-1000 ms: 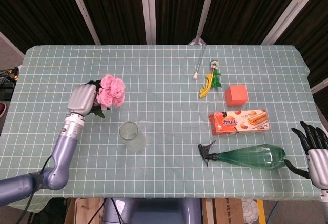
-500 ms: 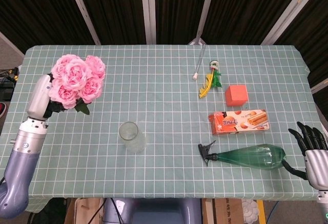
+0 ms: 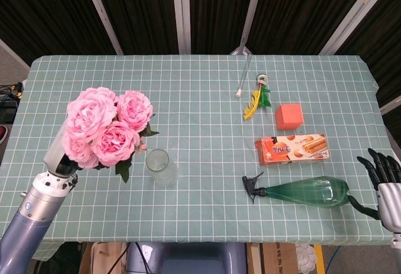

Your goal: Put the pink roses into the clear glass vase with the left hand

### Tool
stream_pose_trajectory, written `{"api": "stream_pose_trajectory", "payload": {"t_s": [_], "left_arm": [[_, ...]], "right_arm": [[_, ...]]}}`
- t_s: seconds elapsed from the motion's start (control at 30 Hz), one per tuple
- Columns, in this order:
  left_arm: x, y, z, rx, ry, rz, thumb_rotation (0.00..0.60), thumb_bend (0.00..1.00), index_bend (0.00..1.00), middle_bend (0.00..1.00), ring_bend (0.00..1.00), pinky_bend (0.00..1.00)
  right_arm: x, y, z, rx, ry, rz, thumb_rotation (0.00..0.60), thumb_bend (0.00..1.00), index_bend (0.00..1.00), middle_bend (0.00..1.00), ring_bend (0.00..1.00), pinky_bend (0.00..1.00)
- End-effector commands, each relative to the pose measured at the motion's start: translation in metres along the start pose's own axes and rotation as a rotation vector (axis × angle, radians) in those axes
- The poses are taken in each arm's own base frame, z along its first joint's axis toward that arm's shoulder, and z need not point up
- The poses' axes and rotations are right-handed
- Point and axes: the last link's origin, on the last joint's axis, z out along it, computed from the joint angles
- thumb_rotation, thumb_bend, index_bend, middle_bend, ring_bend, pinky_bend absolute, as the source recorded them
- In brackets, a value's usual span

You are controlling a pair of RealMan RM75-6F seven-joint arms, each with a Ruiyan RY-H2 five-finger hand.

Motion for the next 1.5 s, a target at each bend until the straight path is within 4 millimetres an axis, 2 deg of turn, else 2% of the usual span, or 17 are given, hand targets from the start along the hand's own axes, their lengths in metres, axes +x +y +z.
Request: {"api": "stream_pose_trajectory", "payload": {"t_s": [0.03, 0.73, 1.17, 1.27, 1.37, 1.5], "left_arm": [[-0.011, -0.002, 0.002, 0.010, -0.025, -0.009, 0.600, 0.49, 0.32, 0.36, 0.31, 0.46], [-0.037, -0.062, 0.009, 0.124, -0.054, 0.023, 0.600, 0.49, 0.32, 0.35, 0.31, 0.46], [-0.040, -0.108, -0.001, 0.242, -0.103, 0.011, 0.600, 0.47, 0.32, 0.33, 0.28, 0.41], [-0.041, -0.113, -0.002, 0.254, -0.120, 0.027, 0.600, 0.47, 0.32, 0.31, 0.25, 0.38], [-0.043, -0.119, -0.004, 0.274, -0.147, 0.045, 0.600, 0.44, 0.28, 0.27, 0.19, 0.30], [-0.044, -0.123, -0.007, 0.306, -0.208, 0.058, 0.600, 0.37, 0.19, 0.18, 0.08, 0.17]], "right_arm": [[0.000, 0.000, 0.000, -0.001, -0.001, 0.000, 0.600, 0.21, 0.17, 0.05, 0.02, 0.00], [0.000, 0.002, 0.001, -0.006, -0.002, 0.005, 0.600, 0.21, 0.17, 0.05, 0.02, 0.00], [0.001, 0.002, 0.001, -0.005, 0.001, 0.004, 0.600, 0.21, 0.17, 0.05, 0.02, 0.00], [0.001, 0.002, 0.001, -0.005, 0.000, 0.003, 0.600, 0.21, 0.17, 0.05, 0.02, 0.00], [0.001, 0.002, 0.000, -0.006, 0.000, 0.002, 0.600, 0.21, 0.17, 0.05, 0.02, 0.00], [0.001, 0.003, 0.000, -0.006, 0.003, 0.004, 0.600, 0.21, 0.17, 0.05, 0.02, 0.00]]}}
